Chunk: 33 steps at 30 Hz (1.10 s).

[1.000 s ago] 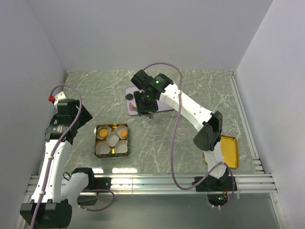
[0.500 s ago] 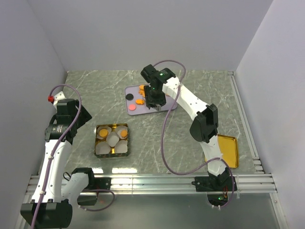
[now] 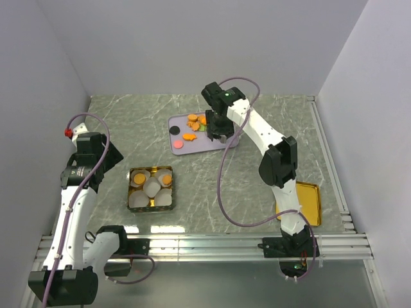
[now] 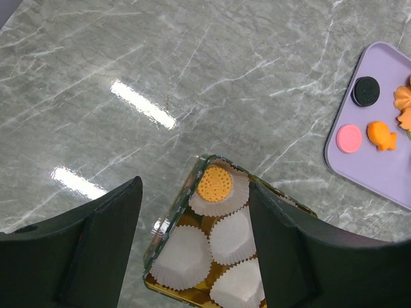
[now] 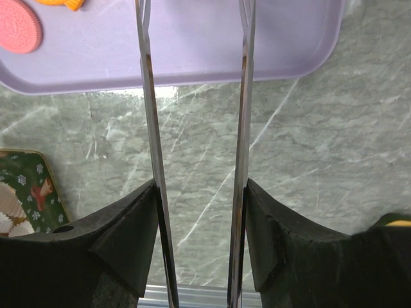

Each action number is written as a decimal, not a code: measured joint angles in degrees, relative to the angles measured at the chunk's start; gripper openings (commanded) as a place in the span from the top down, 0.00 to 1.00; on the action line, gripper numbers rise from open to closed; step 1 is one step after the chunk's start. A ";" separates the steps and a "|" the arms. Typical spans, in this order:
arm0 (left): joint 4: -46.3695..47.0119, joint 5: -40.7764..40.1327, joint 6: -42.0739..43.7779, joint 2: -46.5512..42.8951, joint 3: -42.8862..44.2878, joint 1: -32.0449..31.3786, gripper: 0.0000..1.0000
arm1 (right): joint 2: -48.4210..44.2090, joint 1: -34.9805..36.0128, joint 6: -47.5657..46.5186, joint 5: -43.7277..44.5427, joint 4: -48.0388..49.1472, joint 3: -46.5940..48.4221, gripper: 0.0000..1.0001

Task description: Pack the cookies

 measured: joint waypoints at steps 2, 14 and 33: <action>0.04 0.00 0.00 0.07 0.00 0.04 0.27 | 0.46 -0.02 -0.24 0.00 0.20 0.00 0.41; 0.09 0.09 0.02 0.44 0.00 0.81 0.28 | 5.73 -0.57 -1.36 -0.15 0.11 1.90 0.41; 0.11 0.46 0.17 0.46 0.00 1.11 0.28 | 6.08 -0.87 -1.51 -1.75 0.55 3.45 0.59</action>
